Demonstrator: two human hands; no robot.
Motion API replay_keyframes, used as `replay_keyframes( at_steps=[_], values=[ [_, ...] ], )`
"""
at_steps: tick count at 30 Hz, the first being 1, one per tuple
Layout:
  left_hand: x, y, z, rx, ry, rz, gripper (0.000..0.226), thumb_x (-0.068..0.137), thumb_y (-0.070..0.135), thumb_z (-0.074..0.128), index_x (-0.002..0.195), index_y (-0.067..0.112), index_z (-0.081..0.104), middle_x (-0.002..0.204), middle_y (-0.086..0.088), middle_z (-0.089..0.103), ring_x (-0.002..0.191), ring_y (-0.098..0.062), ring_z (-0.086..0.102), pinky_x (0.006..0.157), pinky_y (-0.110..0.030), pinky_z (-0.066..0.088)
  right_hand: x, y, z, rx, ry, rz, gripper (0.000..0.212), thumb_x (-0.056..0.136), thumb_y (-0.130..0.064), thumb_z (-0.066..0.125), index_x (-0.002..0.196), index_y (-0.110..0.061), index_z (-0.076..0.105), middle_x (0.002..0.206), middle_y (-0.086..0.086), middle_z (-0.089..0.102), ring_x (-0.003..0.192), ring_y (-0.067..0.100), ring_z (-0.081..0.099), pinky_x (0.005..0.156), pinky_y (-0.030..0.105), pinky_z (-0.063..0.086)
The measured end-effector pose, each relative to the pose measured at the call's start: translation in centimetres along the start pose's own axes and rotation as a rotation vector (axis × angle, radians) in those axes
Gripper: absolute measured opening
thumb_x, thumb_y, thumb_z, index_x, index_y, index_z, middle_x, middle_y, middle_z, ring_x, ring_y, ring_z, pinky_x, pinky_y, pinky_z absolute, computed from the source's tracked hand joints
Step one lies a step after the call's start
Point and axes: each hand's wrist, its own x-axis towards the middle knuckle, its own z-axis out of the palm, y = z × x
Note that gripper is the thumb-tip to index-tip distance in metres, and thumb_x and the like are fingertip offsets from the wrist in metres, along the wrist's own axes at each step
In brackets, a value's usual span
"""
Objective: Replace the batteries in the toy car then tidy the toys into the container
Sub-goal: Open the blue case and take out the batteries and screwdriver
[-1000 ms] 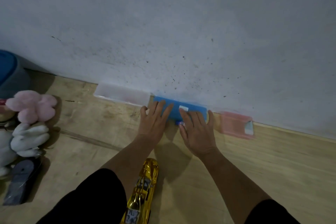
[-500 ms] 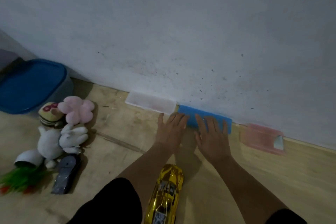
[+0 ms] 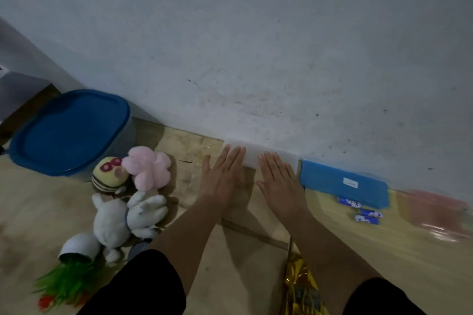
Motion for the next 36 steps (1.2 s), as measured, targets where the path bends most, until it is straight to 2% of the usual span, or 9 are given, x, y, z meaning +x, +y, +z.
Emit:
replay_keyframes(
  at_steps=[3, 6, 8, 13, 17, 23, 29, 32, 36],
  values=[
    [1.5, -0.4, 1.2, -0.039, 0.011, 0.067, 0.058, 0.101, 0.026, 0.026, 0.150, 0.021, -0.004, 0.160, 0.007, -0.005, 0.147, -0.014, -0.007, 0.116, -0.047, 0.006, 0.8, -0.3, 0.8, -0.053, 0.044, 0.019, 0.071, 0.070, -0.032, 0.079, 0.129, -0.003, 0.052, 0.133, 0.015, 0.055, 0.122, 0.029, 0.054, 0.100, 0.046, 0.034],
    [2.8, -0.8, 1.6, -0.046, 0.167, 0.135, 0.054, 0.090, 0.031, 0.031, 0.142, 0.021, 0.039, 0.148, 0.003, 0.041, 0.136, -0.021, 0.040, 0.097, -0.048, 0.040, 1.1, -0.3, 1.3, -0.110, 0.058, 0.024, 0.077, 0.070, -0.027, 0.079, 0.135, -0.003, 0.043, 0.138, 0.016, 0.051, 0.126, 0.030, 0.050, 0.102, 0.048, 0.033],
    [3.7, -1.3, 2.4, -0.027, 0.240, 0.170, 0.055, 0.080, 0.037, 0.037, 0.132, 0.024, 0.053, 0.136, 0.005, 0.055, 0.120, -0.022, 0.053, 0.084, -0.041, 0.043, 1.3, -0.5, 1.5, -0.163, 0.056, 0.016, 0.081, 0.071, -0.022, 0.079, 0.138, -0.003, 0.036, 0.141, 0.017, 0.047, 0.130, 0.031, 0.046, 0.104, 0.049, 0.033],
    [4.2, -1.8, 2.8, -0.090, 0.377, 0.188, 0.051, 0.081, 0.039, 0.040, 0.129, 0.029, 0.055, 0.133, 0.007, 0.058, 0.110, -0.018, 0.042, 0.074, -0.035, 0.025, 2.2, -0.3, 1.7, -0.266, 0.103, -0.027, 0.074, 0.069, -0.023, 0.076, 0.133, 0.000, 0.046, 0.135, 0.021, 0.051, 0.124, 0.036, 0.051, 0.095, 0.050, 0.044],
    [3.9, -1.5, 3.1, -0.136, 0.429, 0.155, 0.050, 0.081, 0.030, 0.039, 0.128, 0.030, 0.057, 0.132, 0.009, 0.058, 0.111, -0.017, 0.041, 0.074, -0.035, 0.028, 2.4, 0.3, 1.9, -0.392, 0.109, -0.151, 0.072, 0.073, -0.026, 0.069, 0.131, 0.004, 0.039, 0.128, 0.025, 0.057, 0.114, 0.040, 0.057, 0.084, 0.049, 0.052],
    [3.9, -1.3, 3.2, -0.143, 0.431, 0.118, 0.054, 0.082, 0.026, 0.043, 0.134, 0.036, 0.047, 0.135, 0.008, 0.056, 0.118, -0.017, 0.040, 0.074, -0.042, 0.040, 2.9, 0.4, 0.7, -0.446, 0.067, -0.221, 0.067, 0.068, -0.027, 0.078, 0.123, 0.005, 0.055, 0.121, 0.026, 0.061, 0.106, 0.041, 0.062, 0.077, 0.048, 0.055],
    [3.2, -0.5, 2.3, -0.150, 0.478, -0.028, 0.091, 0.064, 0.018, 0.075, 0.139, 0.040, 0.030, 0.135, -0.005, 0.039, 0.119, -0.022, 0.037, 0.075, -0.046, 0.046, 4.0, 1.1, -1.1, -0.210, 0.185, -0.122, 0.062, 0.066, -0.028, 0.081, 0.116, -0.002, 0.056, 0.104, 0.018, 0.067, 0.087, 0.031, 0.067, 0.070, 0.040, 0.057],
    [3.1, -0.5, 1.9, -0.107, 0.568, -0.026, 0.091, 0.061, 0.021, 0.082, 0.136, 0.039, 0.032, 0.122, -0.002, 0.039, 0.109, -0.021, 0.039, 0.074, -0.044, 0.048, 5.2, 1.3, -2.3, -0.214, 0.231, -0.010, 0.045, 0.071, -0.037, 0.076, 0.107, -0.014, 0.061, 0.099, 0.011, 0.066, 0.087, 0.026, 0.062, 0.075, 0.036, 0.049],
    [3.1, -0.2, 1.2, -0.066, 0.547, -0.030, 0.095, 0.058, 0.021, 0.083, 0.137, 0.034, 0.033, 0.130, -0.002, 0.037, 0.118, -0.025, 0.037, 0.078, -0.051, 0.048, 5.1, 1.1, -3.5, -0.144, 0.218, 0.027, 0.053, 0.066, -0.041, 0.076, 0.109, -0.018, 0.054, 0.099, 0.009, 0.065, 0.087, 0.024, 0.062, 0.074, 0.035, 0.050]
  ],
)
